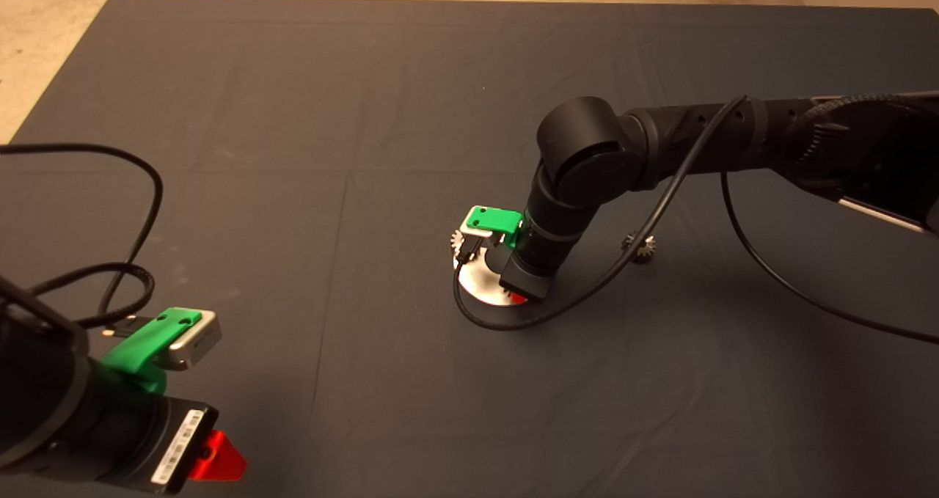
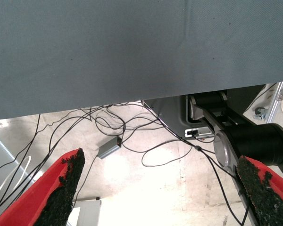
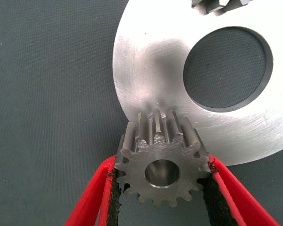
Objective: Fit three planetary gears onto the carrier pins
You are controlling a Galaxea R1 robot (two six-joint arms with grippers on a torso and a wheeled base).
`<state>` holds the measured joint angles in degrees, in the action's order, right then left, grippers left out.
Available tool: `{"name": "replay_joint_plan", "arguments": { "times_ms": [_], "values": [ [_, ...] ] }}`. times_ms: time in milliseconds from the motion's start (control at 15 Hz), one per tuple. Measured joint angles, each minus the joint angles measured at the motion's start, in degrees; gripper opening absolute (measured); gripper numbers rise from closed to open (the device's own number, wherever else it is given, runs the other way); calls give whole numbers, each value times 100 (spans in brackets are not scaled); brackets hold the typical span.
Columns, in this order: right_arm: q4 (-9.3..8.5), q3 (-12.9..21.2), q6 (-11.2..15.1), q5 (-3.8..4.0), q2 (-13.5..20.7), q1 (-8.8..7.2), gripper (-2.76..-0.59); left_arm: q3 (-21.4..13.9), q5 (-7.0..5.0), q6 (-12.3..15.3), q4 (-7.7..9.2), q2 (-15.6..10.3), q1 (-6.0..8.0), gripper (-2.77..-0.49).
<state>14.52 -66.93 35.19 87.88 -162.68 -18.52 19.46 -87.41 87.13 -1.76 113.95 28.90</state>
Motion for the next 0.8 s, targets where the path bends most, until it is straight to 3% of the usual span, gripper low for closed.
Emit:
{"name": "replay_joint_plan", "arguments": {
  "times_ms": [800],
  "values": [
    [4,4,27,26,-24,59,-230,0,-2,0,0,0,1,-95]
  ]
}}
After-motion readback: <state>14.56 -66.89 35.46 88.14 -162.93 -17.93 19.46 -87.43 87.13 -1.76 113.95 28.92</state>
